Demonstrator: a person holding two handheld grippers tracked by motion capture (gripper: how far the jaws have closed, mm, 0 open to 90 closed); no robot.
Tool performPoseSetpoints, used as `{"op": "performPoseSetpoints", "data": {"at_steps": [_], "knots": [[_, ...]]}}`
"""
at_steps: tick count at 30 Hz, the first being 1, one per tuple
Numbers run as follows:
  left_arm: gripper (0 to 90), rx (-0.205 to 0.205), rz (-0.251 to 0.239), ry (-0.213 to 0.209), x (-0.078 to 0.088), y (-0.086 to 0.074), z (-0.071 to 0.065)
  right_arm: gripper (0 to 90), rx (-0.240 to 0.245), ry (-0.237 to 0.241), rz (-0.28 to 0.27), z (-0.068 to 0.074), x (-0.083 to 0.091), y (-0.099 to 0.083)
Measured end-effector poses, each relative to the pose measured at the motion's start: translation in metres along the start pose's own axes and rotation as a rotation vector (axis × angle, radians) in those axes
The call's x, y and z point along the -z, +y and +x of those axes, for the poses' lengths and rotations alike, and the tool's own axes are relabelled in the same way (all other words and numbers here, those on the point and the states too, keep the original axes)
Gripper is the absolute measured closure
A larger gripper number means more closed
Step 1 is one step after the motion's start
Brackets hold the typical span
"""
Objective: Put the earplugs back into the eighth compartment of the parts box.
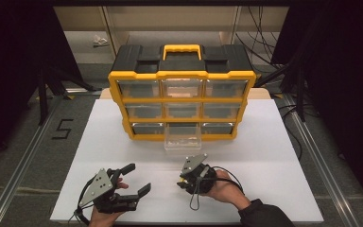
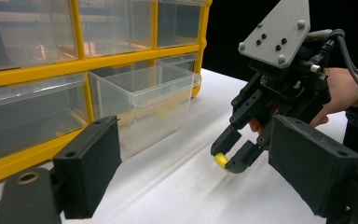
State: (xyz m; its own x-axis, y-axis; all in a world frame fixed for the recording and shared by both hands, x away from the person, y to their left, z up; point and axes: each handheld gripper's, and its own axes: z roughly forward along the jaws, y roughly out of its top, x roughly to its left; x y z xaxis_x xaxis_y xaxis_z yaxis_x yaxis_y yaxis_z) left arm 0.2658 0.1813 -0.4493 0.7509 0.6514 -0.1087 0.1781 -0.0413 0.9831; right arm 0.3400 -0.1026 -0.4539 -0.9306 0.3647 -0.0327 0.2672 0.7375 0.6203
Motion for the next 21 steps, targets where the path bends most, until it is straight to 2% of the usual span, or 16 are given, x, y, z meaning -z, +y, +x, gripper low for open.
{"op": "performPoseSetpoints", "data": {"at_steps": [5, 10, 16, 21], "knots": [[16.4, 0.0, 0.0, 0.0, 0.0, 0.0, 0.0, 68.8, 0.003, -0.022, -0.039, -0.002, 0.004, 0.001], [16.4, 0.0, 0.0, 0.0, 0.0, 0.0, 0.0, 69.2, -0.029, -0.039, -0.08, -0.004, 0.009, 0.002], [16.4, -0.001, 0.0, 0.0, 0.0, 0.0, 0.0, 69.2, -0.042, -0.052, -0.111, -0.007, 0.013, 0.002], [16.4, 0.0, 0.0, 0.0, 0.0, 0.0, 0.0, 69.4, -0.062, -0.075, -0.169, -0.01, 0.02, 0.003]]}}
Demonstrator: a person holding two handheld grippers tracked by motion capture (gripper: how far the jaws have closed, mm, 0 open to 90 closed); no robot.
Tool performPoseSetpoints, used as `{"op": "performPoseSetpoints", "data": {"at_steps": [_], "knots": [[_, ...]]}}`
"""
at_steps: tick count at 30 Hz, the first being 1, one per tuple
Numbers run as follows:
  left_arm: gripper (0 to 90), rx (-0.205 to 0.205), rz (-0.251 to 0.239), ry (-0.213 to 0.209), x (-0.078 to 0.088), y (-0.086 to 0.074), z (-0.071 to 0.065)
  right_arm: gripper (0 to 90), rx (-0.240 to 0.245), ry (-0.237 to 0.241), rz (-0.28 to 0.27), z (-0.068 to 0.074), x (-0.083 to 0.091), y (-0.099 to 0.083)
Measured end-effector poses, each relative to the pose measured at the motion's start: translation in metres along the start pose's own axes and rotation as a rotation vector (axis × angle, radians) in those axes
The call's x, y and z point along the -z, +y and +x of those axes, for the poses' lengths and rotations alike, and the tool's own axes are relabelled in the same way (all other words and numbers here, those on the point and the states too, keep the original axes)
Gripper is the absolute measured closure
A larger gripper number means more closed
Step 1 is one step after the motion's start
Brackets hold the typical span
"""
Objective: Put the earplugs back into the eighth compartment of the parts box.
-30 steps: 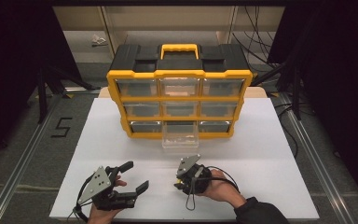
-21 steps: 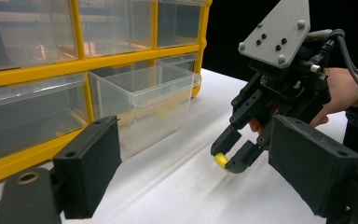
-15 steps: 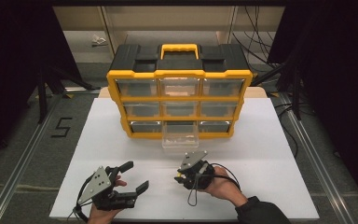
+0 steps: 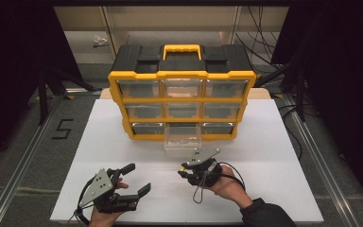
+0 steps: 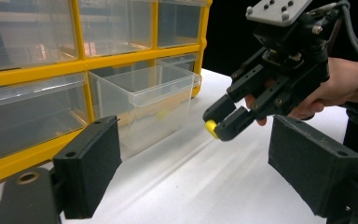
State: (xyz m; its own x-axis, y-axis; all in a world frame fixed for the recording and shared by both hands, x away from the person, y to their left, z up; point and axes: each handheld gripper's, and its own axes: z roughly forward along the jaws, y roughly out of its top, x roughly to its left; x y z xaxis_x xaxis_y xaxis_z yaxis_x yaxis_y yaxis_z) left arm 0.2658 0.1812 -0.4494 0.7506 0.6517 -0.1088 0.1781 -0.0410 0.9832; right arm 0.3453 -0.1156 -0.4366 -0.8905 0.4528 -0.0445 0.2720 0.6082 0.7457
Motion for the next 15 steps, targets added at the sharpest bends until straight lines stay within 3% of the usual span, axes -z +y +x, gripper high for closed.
{"op": "performPoseSetpoints", "data": {"at_steps": [15], "knots": [[16.4, 0.0, 0.0, 0.0, 0.0, 0.0, 0.0, 69.6, -0.057, -0.05, -0.112, -0.009, 0.017, 0.004]]}}
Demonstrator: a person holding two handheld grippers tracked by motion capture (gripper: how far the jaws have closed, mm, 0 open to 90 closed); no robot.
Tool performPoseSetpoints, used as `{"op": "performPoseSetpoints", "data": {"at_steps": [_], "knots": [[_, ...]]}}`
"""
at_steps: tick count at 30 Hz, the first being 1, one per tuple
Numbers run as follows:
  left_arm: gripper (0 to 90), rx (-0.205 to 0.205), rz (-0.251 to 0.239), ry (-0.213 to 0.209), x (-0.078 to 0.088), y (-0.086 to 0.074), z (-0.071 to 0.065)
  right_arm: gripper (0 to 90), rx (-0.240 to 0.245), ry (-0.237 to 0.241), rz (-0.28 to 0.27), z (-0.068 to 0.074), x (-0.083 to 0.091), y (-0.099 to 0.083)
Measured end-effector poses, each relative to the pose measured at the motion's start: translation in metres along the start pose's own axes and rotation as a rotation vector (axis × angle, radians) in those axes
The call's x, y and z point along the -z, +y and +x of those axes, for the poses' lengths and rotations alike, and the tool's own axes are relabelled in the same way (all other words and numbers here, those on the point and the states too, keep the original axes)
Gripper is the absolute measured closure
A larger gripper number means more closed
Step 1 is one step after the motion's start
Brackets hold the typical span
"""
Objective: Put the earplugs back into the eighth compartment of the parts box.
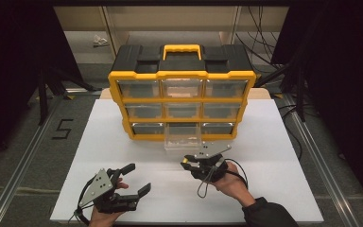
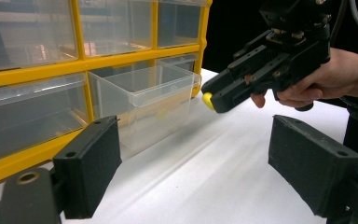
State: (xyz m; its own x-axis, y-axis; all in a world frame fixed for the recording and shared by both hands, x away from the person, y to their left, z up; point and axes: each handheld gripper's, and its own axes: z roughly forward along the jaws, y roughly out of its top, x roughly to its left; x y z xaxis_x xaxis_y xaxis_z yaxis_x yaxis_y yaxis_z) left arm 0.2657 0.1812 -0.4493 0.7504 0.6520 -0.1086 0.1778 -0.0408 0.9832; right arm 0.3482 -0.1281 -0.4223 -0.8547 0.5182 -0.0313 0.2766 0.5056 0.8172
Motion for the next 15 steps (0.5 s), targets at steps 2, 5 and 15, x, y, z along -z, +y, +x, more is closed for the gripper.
{"op": "performPoseSetpoints", "data": {"at_steps": [2, 5, 15], "knots": [[16.4, -0.001, 0.0, 0.0, 0.0, 0.0, 0.0, 69.6, -0.002, -0.002, -0.007, -0.001, 0.001, 0.0], [16.4, -0.001, 0.0, 0.001, 0.0, 0.0, 0.0, 69.6, -0.013, -0.019, -0.032, -0.004, 0.005, 0.002], [16.4, -0.001, 0.0, 0.001, 0.0, 0.0, 0.0, 69.9, -0.033, -0.047, -0.073, -0.01, 0.014, 0.005]]}}
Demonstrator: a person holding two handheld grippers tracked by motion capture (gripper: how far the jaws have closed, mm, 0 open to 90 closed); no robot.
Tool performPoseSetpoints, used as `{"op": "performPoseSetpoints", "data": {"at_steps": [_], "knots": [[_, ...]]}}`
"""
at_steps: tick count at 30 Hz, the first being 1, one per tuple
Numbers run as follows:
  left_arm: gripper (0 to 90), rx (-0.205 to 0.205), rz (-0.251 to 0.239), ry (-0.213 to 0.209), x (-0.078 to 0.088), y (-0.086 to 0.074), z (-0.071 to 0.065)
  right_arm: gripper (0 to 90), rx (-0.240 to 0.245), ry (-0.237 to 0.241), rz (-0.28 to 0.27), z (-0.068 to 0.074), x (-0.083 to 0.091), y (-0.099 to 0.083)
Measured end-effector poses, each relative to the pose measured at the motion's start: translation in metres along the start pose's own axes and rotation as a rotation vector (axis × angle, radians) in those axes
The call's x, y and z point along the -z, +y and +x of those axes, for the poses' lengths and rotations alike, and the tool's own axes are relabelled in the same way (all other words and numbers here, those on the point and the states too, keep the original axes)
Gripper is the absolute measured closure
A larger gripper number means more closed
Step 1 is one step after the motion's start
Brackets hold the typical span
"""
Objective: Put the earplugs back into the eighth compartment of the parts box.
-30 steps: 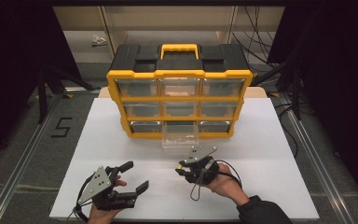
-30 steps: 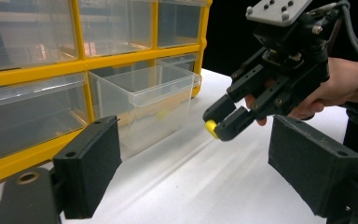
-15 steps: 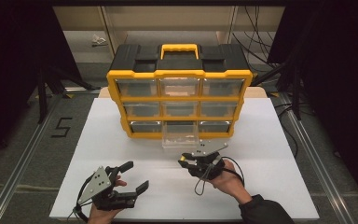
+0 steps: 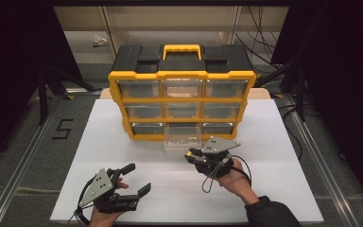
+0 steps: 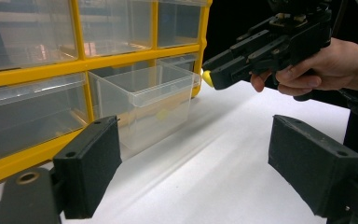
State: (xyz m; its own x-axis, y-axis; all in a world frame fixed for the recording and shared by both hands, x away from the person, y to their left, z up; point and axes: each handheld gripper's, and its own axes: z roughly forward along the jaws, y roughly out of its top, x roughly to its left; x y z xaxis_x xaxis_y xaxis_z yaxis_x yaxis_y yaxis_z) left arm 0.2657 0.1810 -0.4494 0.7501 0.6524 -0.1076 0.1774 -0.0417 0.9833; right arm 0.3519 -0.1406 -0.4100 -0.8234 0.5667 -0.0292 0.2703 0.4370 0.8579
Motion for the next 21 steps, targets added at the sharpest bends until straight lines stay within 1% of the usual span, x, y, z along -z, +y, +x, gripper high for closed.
{"op": "performPoseSetpoints", "data": {"at_steps": [9, 10, 11, 12, 17, 18, 21], "knots": [[16.4, 0.002, 0.0, 0.002, 0.0, 0.0, 0.0, 70.1, -0.011, -0.029, -0.039, -0.005, 0.007, 0.005], [16.4, 0.001, 0.0, 0.001, 0.0, 0.0, 0.0, 70.1, -0.019, -0.041, -0.051, -0.008, 0.008, 0.006], [16.4, 0.001, 0.0, 0.001, 0.0, 0.0, 0.0, 70.1, -0.019, -0.041, -0.051, -0.008, 0.008, 0.006], [16.4, 0.001, -0.001, 0.002, 0.0, 0.0, 0.0, 70.2, -0.033, -0.052, -0.063, -0.011, 0.009, 0.006], [16.4, 0.003, -0.002, 0.003, -0.001, 0.0, 0.001, 70.2, -0.051, -0.07, -0.083, -0.017, 0.01, 0.008], [16.4, 0.002, -0.008, -0.001, 0.0, 0.0, 0.0, 70.2, -0.065, -0.08, -0.093, -0.02, 0.01, 0.009], [16.4, 0.001, -0.011, 0.001, 0.0, 0.0, 0.0, 70.2, -0.076, -0.09, -0.104, -0.023, 0.009, 0.01]]}}
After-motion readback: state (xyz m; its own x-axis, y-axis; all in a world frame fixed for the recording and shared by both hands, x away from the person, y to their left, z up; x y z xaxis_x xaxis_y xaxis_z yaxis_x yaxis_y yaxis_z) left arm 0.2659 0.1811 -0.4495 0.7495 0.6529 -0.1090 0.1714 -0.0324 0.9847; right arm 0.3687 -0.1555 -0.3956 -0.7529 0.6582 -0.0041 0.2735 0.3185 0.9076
